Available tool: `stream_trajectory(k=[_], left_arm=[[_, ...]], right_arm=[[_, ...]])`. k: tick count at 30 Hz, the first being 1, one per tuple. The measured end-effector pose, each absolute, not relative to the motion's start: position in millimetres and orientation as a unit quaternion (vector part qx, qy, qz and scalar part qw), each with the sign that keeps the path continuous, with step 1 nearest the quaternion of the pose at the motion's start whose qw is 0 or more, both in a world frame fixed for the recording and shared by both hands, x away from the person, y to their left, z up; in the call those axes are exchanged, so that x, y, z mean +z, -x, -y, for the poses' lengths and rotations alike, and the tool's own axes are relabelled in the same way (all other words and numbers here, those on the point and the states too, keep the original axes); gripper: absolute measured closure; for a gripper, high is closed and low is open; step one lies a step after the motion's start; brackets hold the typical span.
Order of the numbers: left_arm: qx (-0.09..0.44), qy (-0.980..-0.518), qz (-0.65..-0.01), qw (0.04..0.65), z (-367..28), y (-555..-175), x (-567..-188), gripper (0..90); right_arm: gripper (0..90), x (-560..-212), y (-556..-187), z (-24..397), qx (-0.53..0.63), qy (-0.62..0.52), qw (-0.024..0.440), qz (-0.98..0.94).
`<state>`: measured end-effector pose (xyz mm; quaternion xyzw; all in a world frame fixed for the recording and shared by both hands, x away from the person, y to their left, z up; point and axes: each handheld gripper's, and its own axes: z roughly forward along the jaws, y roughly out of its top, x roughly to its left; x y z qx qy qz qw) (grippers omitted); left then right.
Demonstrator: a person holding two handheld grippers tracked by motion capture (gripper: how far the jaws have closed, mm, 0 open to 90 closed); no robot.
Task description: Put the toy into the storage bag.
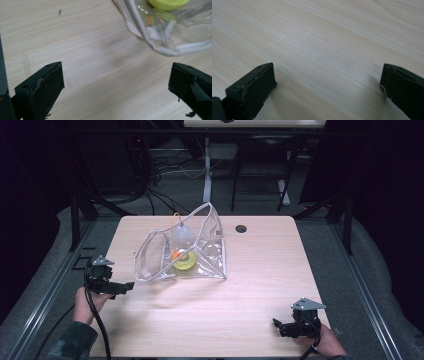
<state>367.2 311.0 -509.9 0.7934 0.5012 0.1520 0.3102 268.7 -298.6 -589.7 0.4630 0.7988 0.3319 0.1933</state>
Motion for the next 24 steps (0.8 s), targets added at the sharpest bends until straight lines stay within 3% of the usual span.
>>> stream_trajectory(k=[24], left_arm=[[0.088,-0.817,-0.503,0.268,-301.1,-362.1,-571.4,0.0]], right_arm=[[0.0,-589.6,-268.8,298.7,0.332,-0.464,0.191,-0.799]])
